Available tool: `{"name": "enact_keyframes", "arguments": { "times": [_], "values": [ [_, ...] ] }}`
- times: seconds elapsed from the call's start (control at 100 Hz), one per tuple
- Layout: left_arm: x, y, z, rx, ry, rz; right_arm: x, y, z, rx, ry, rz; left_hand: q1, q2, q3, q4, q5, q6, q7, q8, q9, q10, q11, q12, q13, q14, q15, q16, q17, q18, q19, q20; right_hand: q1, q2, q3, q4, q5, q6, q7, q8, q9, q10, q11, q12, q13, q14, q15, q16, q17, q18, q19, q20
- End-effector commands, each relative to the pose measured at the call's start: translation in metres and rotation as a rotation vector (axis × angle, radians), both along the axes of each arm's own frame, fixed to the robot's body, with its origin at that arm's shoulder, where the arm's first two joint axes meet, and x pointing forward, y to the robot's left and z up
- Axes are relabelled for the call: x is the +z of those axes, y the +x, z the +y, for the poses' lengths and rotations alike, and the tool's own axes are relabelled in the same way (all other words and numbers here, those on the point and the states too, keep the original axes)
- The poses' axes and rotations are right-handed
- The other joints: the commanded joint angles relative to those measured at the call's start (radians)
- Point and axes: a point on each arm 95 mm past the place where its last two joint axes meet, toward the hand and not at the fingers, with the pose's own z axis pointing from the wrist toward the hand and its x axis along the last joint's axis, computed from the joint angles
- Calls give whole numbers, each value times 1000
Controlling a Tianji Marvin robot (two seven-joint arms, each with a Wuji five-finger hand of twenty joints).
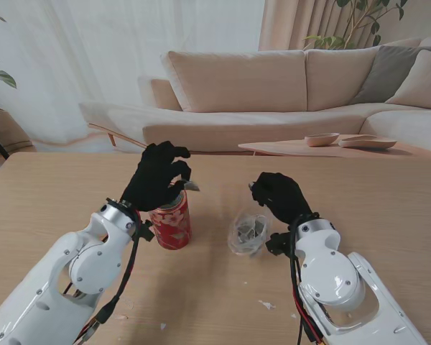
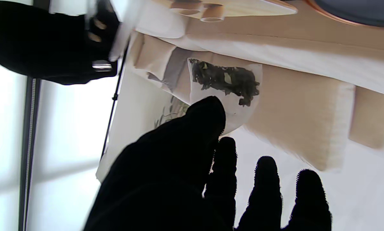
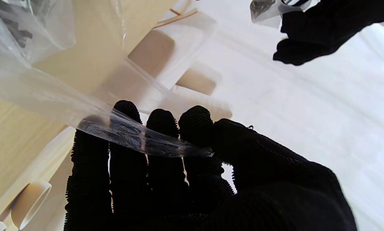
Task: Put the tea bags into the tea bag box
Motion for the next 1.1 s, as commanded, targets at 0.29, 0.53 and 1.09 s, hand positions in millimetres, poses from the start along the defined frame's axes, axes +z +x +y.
{"name": "enact_keyframes", "arguments": {
  "times": [0.29, 0.53, 1.09],
  "values": [
    [-38, 18, 33, 165, 95, 82, -1, -2, 4, 14, 11, 7, 55, 28, 42, -13, 70, -11, 45, 46, -6, 29, -27, -19, -14, -4, -28, -20, -15, -11, -4, 6, -12, 14, 19, 11, 10, -37, 27, -7, 7, 10, 30, 14, 34, -11, 28, 12, 9, 1, 47, 23],
    [-48, 19, 35, 187, 142, 108, 0, -2, 3, 14, 9, 3, 14, -7, 59, 4, -12, -38, -121, -84, -38, 10, -61, -42, -15, -11, -68, -13, -24, -16, -8, -3, -12, 14, 20, 11, 11, -39, 27, -8, 7, 11, 30, 14, 34, -11, 29, 12, 9, 1, 47, 23],
    [-33, -17, 7, -22, 89, 122, 1, -3, 7, 25, 21, 2, -285, 1, 192, 67, -181, -157, -465, -482, -97, -26, -128, -86, -23, -24, -151, 9, -34, -23, -16, -38, -13, 12, 20, 11, 11, -39, 27, -8, 8, 10, 30, 14, 35, -11, 29, 12, 9, 1, 47, 23]
  ]
}}
